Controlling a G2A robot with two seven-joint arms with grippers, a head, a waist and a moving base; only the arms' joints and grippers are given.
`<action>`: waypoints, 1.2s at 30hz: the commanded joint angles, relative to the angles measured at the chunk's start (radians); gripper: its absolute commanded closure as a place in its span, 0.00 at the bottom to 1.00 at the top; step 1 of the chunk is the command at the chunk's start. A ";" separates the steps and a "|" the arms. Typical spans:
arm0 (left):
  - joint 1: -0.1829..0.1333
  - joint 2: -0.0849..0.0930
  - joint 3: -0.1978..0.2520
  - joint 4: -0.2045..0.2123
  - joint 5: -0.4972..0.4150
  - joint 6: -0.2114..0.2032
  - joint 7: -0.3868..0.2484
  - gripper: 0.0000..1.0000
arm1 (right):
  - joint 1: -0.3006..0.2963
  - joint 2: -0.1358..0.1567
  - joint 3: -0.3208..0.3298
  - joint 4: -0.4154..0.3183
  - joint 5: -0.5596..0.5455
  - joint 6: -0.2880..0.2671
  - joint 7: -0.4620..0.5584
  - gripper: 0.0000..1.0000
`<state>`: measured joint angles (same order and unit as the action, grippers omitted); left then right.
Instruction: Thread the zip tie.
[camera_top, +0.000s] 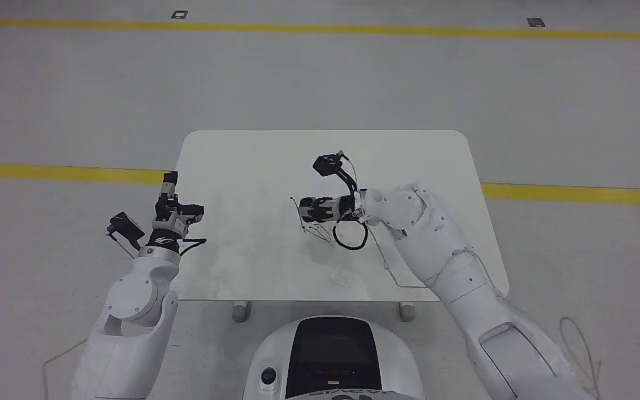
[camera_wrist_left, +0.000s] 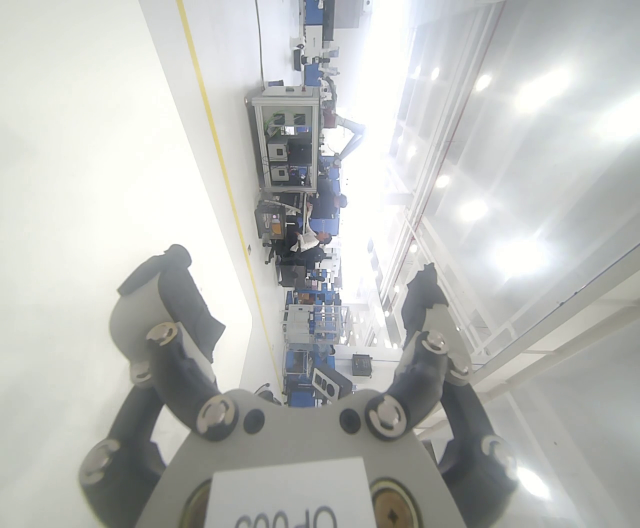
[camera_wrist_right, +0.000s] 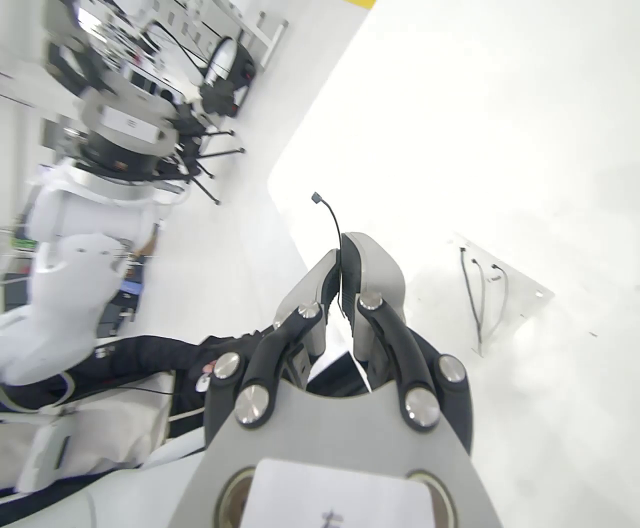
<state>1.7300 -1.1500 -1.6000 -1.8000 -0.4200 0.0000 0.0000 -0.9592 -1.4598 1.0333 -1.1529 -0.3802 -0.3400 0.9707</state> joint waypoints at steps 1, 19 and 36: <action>0.000 0.000 0.000 0.000 0.000 0.000 0.000 0.00 | 0.004 0.001 0.002 0.009 0.089 0.000 0.013 1.00; 0.000 0.000 0.000 0.000 0.000 0.000 0.000 0.00 | 0.019 0.012 0.086 0.103 0.542 0.000 0.173 1.00; 0.000 0.000 0.000 0.000 0.000 0.000 0.000 0.00 | -0.024 0.001 0.110 0.111 0.741 0.071 -0.111 1.00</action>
<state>1.7300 -1.1500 -1.6000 -1.8000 -0.4200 0.0000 0.0000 -0.9830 -1.4588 1.1431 -1.0413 0.3613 -0.2688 0.8560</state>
